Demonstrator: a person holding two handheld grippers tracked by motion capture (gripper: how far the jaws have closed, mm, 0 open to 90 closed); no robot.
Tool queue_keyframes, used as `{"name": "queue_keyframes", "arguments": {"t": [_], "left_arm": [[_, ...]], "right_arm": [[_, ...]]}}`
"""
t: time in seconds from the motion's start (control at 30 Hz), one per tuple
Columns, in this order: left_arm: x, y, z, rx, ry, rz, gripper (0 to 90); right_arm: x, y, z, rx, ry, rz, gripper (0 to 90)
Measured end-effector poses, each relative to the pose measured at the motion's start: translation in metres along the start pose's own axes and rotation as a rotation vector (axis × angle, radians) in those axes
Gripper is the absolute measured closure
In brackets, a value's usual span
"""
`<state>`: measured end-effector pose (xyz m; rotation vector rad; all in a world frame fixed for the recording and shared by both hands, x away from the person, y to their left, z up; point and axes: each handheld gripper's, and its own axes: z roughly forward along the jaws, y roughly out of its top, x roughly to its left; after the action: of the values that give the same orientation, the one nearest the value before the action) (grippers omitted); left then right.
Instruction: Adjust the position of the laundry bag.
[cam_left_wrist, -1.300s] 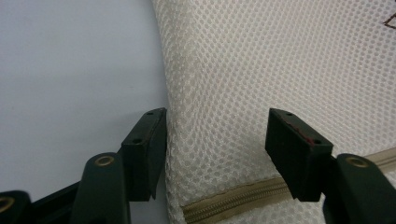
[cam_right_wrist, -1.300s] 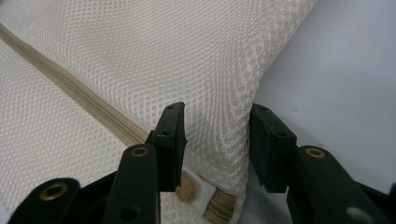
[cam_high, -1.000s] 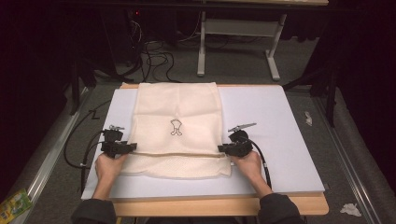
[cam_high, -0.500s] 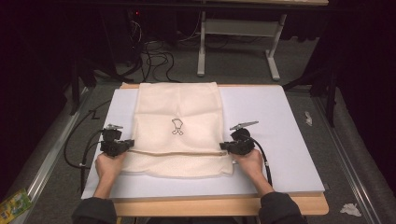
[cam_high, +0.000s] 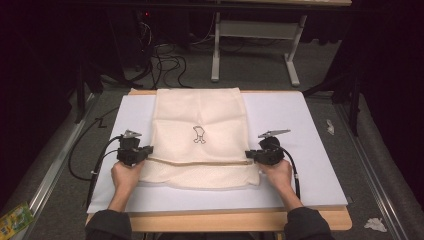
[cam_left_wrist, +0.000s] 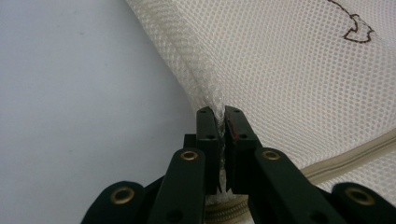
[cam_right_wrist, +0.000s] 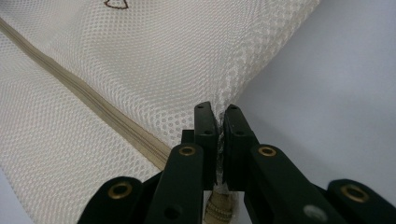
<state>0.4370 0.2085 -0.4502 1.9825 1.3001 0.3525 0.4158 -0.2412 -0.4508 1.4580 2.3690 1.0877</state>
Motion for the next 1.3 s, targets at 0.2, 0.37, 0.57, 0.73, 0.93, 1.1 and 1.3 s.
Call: {"name": "queue_keyframes", "arguments": {"t": [0.2,0.37,0.57,0.73,0.93,1.1,1.3], "left_arm": [[-0.004,0.001,0.000,-0.010,-0.010,0.005,85.9],[-0.014,0.005,0.001,-0.010,0.000,0.064,85.5],[-0.022,0.007,0.008,-0.019,-0.022,0.060,85.6],[-0.029,0.010,0.011,-0.009,-0.016,0.089,85.6],[-0.035,0.013,0.013,-0.020,-0.030,0.093,85.5],[-0.041,0.013,0.017,-0.030,-0.039,0.094,85.1],[-0.051,0.015,0.022,-0.029,-0.038,0.120,84.5]], "right_arm": [[-0.005,-0.002,-0.006,-0.013,-0.007,0.004,87.6],[-0.010,-0.005,-0.012,-0.018,-0.019,0.010,87.6],[-0.018,-0.011,-0.019,-0.026,-0.036,0.019,87.6],[-0.023,-0.015,-0.022,-0.029,-0.040,0.035,87.5],[-0.029,-0.018,-0.026,-0.038,-0.046,0.047,87.5],[-0.034,-0.024,-0.031,-0.054,-0.058,0.061,87.1],[-0.039,-0.030,-0.036,-0.061,-0.068,0.071,87.0]]}}
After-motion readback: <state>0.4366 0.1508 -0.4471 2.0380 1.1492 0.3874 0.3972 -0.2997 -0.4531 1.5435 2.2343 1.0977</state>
